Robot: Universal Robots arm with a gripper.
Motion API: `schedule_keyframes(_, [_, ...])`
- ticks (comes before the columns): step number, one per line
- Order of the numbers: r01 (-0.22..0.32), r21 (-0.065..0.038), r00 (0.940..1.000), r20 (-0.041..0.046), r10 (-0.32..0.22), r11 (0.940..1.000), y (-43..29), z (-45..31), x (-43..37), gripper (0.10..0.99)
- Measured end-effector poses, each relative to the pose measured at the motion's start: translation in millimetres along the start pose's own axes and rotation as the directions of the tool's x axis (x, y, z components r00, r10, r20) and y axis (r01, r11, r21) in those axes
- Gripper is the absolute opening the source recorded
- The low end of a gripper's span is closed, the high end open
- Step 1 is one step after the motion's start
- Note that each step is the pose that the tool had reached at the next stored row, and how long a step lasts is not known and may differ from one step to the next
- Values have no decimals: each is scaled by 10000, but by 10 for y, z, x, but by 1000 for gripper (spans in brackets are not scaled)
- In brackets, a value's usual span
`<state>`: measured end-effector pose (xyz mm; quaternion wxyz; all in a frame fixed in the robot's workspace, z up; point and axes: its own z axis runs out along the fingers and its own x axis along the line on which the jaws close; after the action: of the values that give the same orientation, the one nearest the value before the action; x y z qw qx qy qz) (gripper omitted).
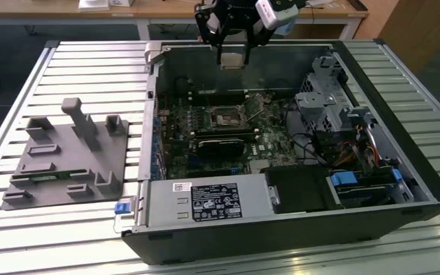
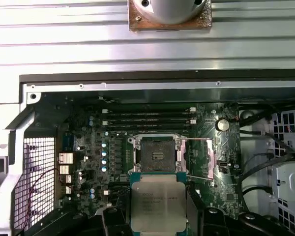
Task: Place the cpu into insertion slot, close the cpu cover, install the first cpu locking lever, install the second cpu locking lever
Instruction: 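Place the cpu into insertion slot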
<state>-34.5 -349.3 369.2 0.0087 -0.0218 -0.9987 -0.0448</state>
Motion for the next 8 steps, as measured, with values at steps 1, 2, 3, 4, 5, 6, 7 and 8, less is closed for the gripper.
schedule_keyframes(1, [-82, 0, 10000, 7, 82, 10000, 0, 0, 0, 537])
schedule_keyframes(2, [-162, 0, 9999, 14, 162, 9999, 0, 0, 0, 537])
schedule_keyframes(3, [-238, 0, 9997, 21, 238, 9997, 0, 0, 0, 537])
schedule_keyframes(4, [-320, 0, 9995, 28, 320, 9995, 0, 0, 0, 537])
schedule_keyframes(5, [-418, -1, 9991, 38, 418, 9991, 0, 1, 0, 537])
schedule_keyframes(6, [-516, -1, 9987, 46, 516, 9987, 0, 1, 0, 537])
schedule_keyframes(7, [-634, -2, 9980, 57, 634, 9980, 0, 1, 0, 537])
schedule_keyframes(8, [-751, -4, 9972, 67, 751, 9972, 0, 2, 0, 537])
